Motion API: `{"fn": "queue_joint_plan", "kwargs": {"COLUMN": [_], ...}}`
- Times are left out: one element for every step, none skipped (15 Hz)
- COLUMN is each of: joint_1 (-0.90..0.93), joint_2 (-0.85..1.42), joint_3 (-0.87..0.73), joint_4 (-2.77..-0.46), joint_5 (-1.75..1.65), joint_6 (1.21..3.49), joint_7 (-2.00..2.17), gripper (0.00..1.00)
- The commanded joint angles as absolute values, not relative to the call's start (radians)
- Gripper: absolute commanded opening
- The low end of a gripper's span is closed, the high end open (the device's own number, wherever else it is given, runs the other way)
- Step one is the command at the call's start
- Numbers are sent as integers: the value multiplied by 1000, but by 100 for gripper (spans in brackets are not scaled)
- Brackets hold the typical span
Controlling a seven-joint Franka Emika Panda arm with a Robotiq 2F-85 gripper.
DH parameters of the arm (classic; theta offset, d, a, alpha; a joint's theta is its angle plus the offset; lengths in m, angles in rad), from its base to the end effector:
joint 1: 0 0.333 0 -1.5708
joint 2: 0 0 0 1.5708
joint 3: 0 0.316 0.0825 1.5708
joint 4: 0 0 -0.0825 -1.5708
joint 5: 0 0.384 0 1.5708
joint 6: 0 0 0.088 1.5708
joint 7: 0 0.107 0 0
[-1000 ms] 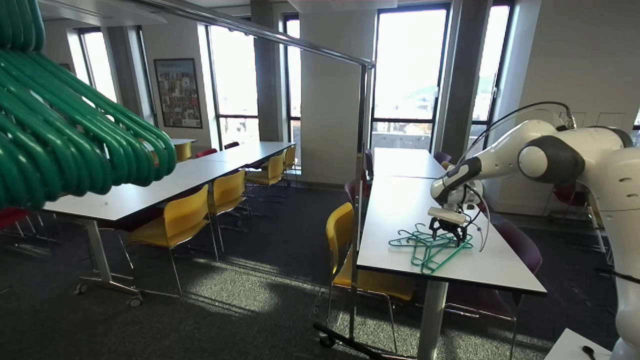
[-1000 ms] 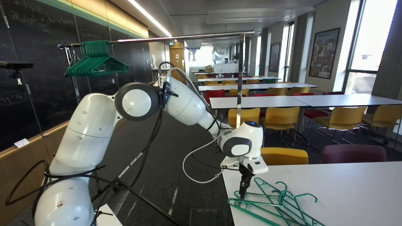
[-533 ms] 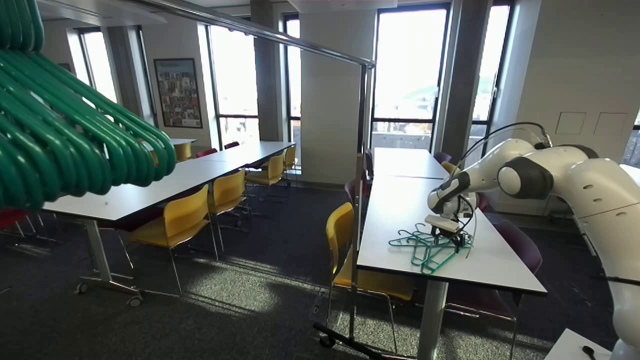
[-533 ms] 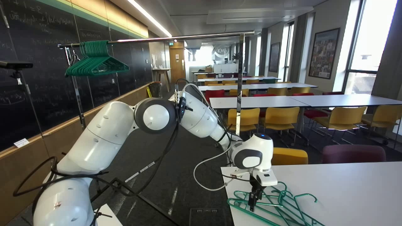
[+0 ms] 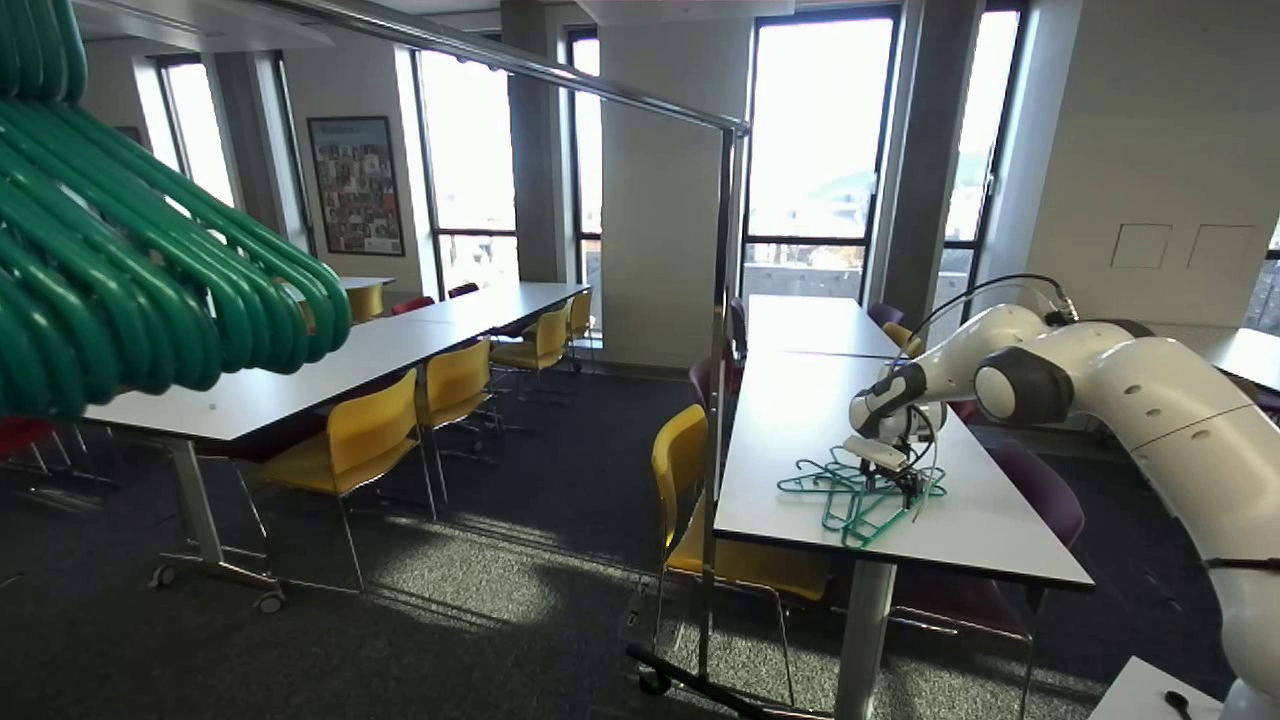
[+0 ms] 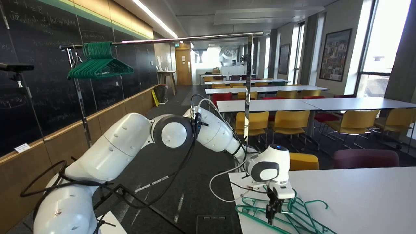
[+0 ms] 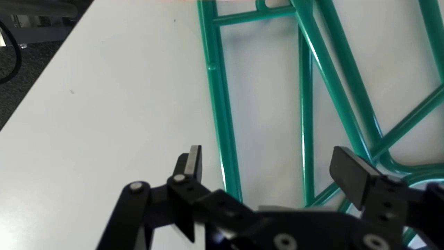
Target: Lift the hanger on top and put it on the rail
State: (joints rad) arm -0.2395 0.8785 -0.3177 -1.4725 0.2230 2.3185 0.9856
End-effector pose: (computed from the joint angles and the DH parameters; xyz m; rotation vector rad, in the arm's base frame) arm 0.6305 -0.3413 0.1722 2.1550 -2.1834 0.0492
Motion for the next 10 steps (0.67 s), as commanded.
{"fn": "queue_joint_plan", "kwargs": {"joint_1": [-262,-265,-268,-272,-274,-278,-280,-281,-282,-283], "joint_2": [923,931,938,943,947,953,955,956,957,960], "joint_3": [-320,-320,-321,-320,-321,-320,-321,-321,-322,-322], "joint_4": [-1392,-1382,-1372,-1364,-1355,-1348,-1345,-1343,-1342,-1341], "joint_5": [205,206,206,207,206,206,205,204,202,200], "joint_6": [2296,2295,2291,2288,2283,2283,2282,2278,2276,2274], "joint_7": [1007,1007,1009,1007,1009,1008,1008,1006,1004,1004], "gripper": [100,100,100,100,100,100,100,100,100,100]}}
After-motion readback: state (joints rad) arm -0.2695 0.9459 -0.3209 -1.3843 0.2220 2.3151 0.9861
